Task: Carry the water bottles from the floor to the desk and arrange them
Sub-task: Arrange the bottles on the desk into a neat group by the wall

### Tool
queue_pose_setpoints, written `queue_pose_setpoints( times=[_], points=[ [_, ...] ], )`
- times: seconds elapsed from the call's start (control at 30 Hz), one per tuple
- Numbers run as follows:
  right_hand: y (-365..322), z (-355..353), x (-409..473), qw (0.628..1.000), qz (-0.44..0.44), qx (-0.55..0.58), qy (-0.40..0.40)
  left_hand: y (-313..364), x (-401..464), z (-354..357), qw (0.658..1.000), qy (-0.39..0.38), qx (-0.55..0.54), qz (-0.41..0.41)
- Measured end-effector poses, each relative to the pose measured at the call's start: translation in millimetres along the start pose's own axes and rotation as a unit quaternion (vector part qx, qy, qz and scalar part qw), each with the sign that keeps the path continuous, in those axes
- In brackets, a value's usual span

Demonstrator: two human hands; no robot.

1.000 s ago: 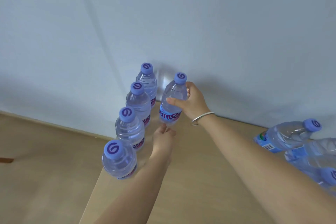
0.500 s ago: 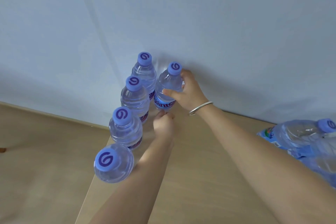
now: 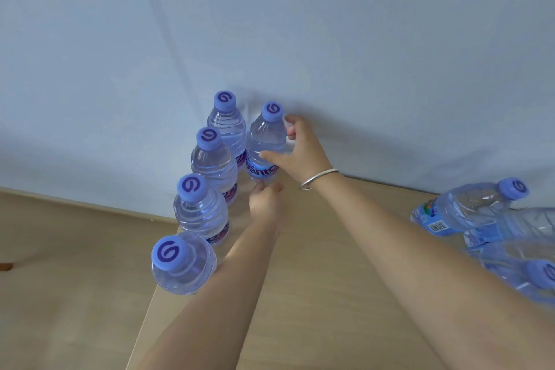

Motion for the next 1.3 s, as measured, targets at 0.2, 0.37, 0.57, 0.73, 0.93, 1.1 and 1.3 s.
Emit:
queue_pose_setpoints(
  times=[0.2, 0.37, 0.57, 0.73, 0.93, 1.1, 1.3],
  points=[
    [22, -73, -77, 0.991, 0.022, 0.001, 0.132, -36, -13, 28, 0.989, -0.072, 0.126, -0.010],
    [31, -193, -160, 0.921, 0.029, -0.062, 0.385, -69, -40, 58, 0.985, -0.108, 0.137, -0.014],
    [71, -272, -203, 0.806, 0.167, -0.054, 0.565, -91, -72, 89, 0.966, -0.152, 0.207, 0.003],
    [132, -253, -199, 0.788, 0.333, 0.014, 0.517, -99, -81, 81, 0.957, -0.168, 0.235, 0.018],
    [139, -245, -194, 0.800, 0.334, -0.040, 0.497, -81, -66, 57, 0.971, -0.142, 0.192, 0.032],
    [135, -252, -190, 0.824, 0.331, -0.095, 0.449, -74, -71, 59, 0.973, -0.153, 0.172, 0.020],
    [118, -223, -169, 0.884, 0.243, -0.019, 0.398, -60, -80, 66, 0.972, -0.174, 0.157, 0.021]
  ],
)
Point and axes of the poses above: each hand's wrist, its own x-axis towards the middle knuckle, its own z-axis out of the palm, y = z × x, the point moved 10 cm from there along x, towards the middle knuckle, and after that the axes turned 12 degrees about -z, right-handed, at the moved point
